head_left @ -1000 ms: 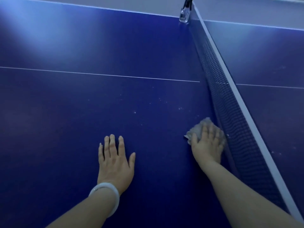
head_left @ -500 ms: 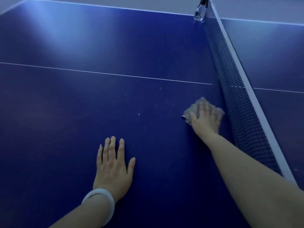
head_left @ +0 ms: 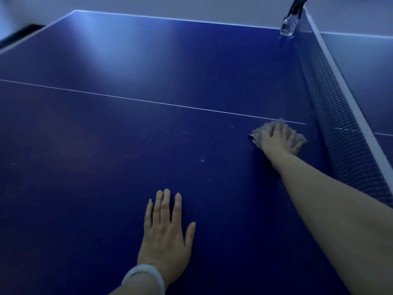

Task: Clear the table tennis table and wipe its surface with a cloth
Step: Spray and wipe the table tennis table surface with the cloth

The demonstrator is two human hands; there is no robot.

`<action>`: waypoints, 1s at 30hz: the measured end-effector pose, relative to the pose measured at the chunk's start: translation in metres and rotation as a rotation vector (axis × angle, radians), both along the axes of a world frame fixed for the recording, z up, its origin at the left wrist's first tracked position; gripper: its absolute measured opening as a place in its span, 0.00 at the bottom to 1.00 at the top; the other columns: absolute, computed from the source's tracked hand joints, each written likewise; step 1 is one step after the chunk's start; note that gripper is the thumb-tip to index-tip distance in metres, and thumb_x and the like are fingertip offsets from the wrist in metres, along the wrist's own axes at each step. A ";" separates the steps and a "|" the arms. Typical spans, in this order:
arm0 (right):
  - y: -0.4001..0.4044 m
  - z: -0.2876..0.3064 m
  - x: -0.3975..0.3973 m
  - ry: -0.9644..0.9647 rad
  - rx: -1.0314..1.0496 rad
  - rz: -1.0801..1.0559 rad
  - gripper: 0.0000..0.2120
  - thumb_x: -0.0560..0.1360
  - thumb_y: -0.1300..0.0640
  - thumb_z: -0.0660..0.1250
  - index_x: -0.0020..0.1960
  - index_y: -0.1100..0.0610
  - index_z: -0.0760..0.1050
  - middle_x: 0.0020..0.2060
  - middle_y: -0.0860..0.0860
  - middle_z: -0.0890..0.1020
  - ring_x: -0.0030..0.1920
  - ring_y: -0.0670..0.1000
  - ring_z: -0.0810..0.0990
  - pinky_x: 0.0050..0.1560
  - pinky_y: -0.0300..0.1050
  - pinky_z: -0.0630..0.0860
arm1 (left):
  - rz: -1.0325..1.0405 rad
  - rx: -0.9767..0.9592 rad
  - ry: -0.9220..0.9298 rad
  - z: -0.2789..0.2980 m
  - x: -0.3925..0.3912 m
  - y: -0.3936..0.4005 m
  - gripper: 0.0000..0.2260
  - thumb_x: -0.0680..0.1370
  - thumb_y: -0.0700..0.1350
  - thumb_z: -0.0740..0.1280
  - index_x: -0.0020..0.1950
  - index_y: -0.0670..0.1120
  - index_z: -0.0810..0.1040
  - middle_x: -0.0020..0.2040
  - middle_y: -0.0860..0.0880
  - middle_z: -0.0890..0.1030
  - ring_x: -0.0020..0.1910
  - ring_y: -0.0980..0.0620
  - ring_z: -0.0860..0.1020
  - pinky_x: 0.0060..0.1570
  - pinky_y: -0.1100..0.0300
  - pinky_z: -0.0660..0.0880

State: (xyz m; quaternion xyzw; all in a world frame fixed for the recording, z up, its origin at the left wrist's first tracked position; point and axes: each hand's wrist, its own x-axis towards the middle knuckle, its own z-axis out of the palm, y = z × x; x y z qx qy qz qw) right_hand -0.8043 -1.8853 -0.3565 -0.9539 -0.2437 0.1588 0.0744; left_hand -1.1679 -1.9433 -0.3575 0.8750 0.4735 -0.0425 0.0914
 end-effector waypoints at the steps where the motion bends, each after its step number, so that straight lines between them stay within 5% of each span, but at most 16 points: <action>1: 0.022 0.002 -0.010 0.024 0.011 0.043 0.30 0.81 0.41 0.40 0.80 0.49 0.43 0.80 0.49 0.43 0.79 0.55 0.40 0.73 0.62 0.33 | -0.007 -0.004 -0.001 0.001 0.000 0.000 0.33 0.79 0.62 0.46 0.77 0.43 0.62 0.77 0.40 0.61 0.77 0.43 0.57 0.72 0.45 0.51; 4: 0.082 0.011 -0.057 0.109 0.043 0.201 0.29 0.81 0.40 0.39 0.80 0.48 0.42 0.79 0.49 0.42 0.79 0.55 0.39 0.73 0.63 0.32 | -0.017 -0.042 -0.016 0.002 0.001 0.000 0.33 0.79 0.62 0.46 0.78 0.43 0.61 0.77 0.40 0.60 0.78 0.43 0.56 0.72 0.46 0.50; 7: 0.116 0.012 -0.128 0.120 0.023 0.467 0.28 0.82 0.41 0.40 0.80 0.46 0.42 0.79 0.49 0.40 0.78 0.56 0.37 0.71 0.64 0.30 | -0.014 -0.013 -0.034 -0.005 0.000 0.001 0.34 0.76 0.65 0.34 0.77 0.50 0.35 0.79 0.46 0.35 0.76 0.49 0.31 0.74 0.48 0.33; 11: 0.104 0.002 -0.190 0.010 -0.007 0.818 0.28 0.83 0.42 0.41 0.79 0.45 0.38 0.78 0.49 0.37 0.77 0.55 0.33 0.72 0.64 0.29 | 0.003 -0.021 0.002 -0.004 0.001 0.002 0.33 0.72 0.66 0.29 0.72 0.52 0.25 0.73 0.49 0.25 0.70 0.52 0.21 0.71 0.50 0.26; 15: 0.068 0.002 -0.139 -0.046 -0.010 0.831 0.28 0.82 0.40 0.41 0.79 0.45 0.38 0.79 0.48 0.38 0.78 0.54 0.35 0.72 0.66 0.31 | 0.009 0.037 -0.012 -0.007 0.001 0.001 0.35 0.74 0.66 0.31 0.78 0.51 0.34 0.79 0.47 0.34 0.75 0.50 0.29 0.73 0.48 0.30; 20: -0.024 0.003 -0.036 -0.076 -0.042 0.287 0.29 0.81 0.38 0.40 0.79 0.44 0.40 0.79 0.49 0.40 0.78 0.56 0.38 0.72 0.69 0.34 | 0.018 0.034 -0.056 -0.010 0.001 0.001 0.36 0.76 0.65 0.34 0.80 0.48 0.44 0.80 0.45 0.43 0.78 0.48 0.35 0.76 0.46 0.37; 24: -0.058 -0.003 -0.064 -0.126 -0.034 0.040 0.30 0.81 0.39 0.40 0.80 0.48 0.42 0.79 0.53 0.43 0.78 0.59 0.39 0.72 0.69 0.35 | 0.016 0.044 -0.060 -0.012 0.001 0.000 0.36 0.76 0.64 0.34 0.80 0.47 0.46 0.80 0.44 0.46 0.78 0.47 0.38 0.77 0.46 0.40; 30: -0.044 -0.011 -0.166 -0.166 0.051 0.771 0.30 0.81 0.37 0.40 0.79 0.45 0.39 0.79 0.48 0.39 0.78 0.54 0.34 0.73 0.64 0.31 | 0.017 0.079 -0.055 -0.011 0.001 0.000 0.37 0.76 0.65 0.33 0.80 0.47 0.49 0.80 0.44 0.48 0.79 0.47 0.42 0.77 0.47 0.41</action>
